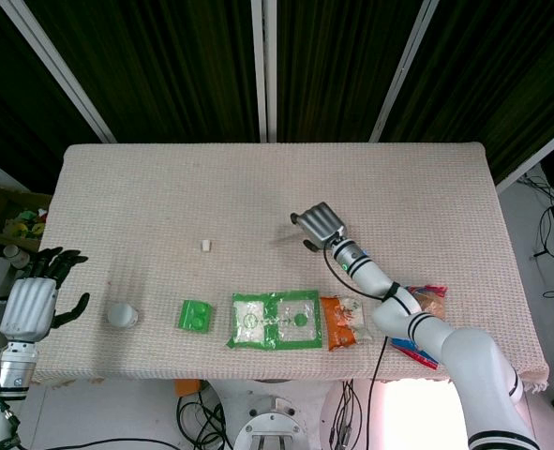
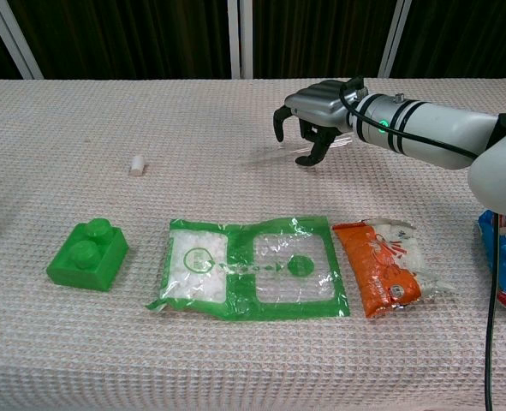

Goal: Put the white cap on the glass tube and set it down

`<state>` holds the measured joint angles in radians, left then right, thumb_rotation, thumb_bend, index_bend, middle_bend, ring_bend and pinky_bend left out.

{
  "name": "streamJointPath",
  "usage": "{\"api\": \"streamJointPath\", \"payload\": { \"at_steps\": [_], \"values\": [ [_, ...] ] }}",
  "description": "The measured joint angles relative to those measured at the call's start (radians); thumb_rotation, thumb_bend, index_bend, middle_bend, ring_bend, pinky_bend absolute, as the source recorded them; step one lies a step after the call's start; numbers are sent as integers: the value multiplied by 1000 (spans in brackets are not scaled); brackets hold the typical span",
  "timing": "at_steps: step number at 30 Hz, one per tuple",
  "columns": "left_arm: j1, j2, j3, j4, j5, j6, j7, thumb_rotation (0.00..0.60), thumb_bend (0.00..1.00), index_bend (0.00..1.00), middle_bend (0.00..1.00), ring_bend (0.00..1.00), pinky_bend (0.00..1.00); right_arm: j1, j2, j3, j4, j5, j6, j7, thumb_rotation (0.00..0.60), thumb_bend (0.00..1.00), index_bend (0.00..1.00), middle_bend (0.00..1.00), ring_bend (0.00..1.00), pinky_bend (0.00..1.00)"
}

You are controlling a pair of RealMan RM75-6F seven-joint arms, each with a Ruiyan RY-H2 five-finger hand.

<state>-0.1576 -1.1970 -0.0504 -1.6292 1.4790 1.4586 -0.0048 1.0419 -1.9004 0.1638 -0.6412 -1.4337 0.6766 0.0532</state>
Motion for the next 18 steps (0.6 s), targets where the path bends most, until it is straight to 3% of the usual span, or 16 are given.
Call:
{"api": "streamJointPath", "payload": {
  "at_steps": [18],
  "values": [
    [18,5,4,-9,-2,7,1,600,330,255,189,106,107,-3,0,-23,26,-1,3,14,600,367,443,966,1000,1000]
  ]
}}
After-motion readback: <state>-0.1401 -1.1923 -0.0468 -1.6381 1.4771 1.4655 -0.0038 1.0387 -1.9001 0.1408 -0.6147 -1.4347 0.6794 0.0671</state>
